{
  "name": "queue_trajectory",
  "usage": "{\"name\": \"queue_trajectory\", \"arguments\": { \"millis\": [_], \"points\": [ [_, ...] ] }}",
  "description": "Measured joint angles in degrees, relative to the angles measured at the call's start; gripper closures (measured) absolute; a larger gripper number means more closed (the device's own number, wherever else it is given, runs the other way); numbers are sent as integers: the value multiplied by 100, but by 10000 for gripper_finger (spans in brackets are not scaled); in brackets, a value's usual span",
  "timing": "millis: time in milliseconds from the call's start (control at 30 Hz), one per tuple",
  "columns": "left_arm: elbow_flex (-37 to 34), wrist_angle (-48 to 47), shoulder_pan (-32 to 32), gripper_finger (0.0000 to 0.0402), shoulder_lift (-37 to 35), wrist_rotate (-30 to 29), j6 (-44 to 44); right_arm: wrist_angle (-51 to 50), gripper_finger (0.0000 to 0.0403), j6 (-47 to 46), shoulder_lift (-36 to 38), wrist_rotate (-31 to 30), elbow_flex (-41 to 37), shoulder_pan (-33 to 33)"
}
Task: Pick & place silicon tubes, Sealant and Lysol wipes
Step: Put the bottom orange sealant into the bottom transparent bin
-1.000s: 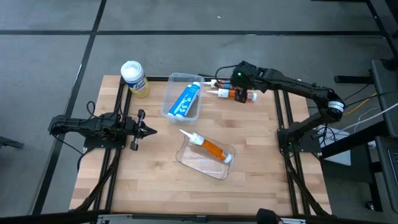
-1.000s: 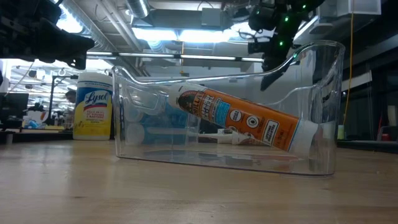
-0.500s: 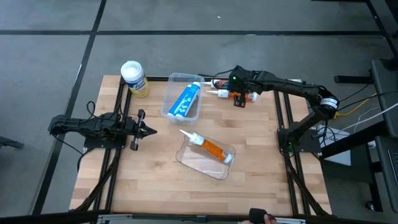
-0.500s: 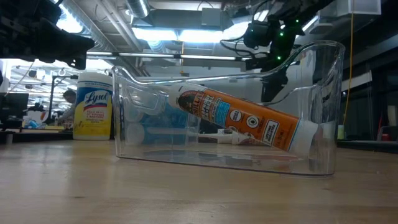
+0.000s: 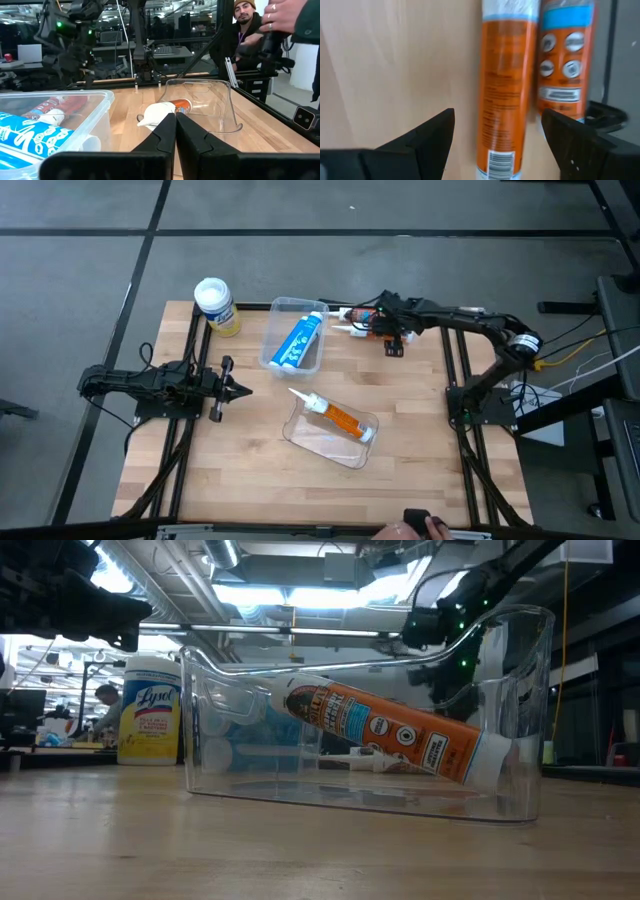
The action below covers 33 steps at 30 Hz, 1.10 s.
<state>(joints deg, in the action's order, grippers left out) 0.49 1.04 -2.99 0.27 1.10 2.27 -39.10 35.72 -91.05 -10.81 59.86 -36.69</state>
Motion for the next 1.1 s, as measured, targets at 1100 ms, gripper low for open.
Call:
{"name": "queue_trajectory", "arguments": {
  "millis": [1100],
  "points": [
    [0,0,0,392,-2,-2,-1,742,144,-361,-1402,1078,13,-452]
  ]
}}
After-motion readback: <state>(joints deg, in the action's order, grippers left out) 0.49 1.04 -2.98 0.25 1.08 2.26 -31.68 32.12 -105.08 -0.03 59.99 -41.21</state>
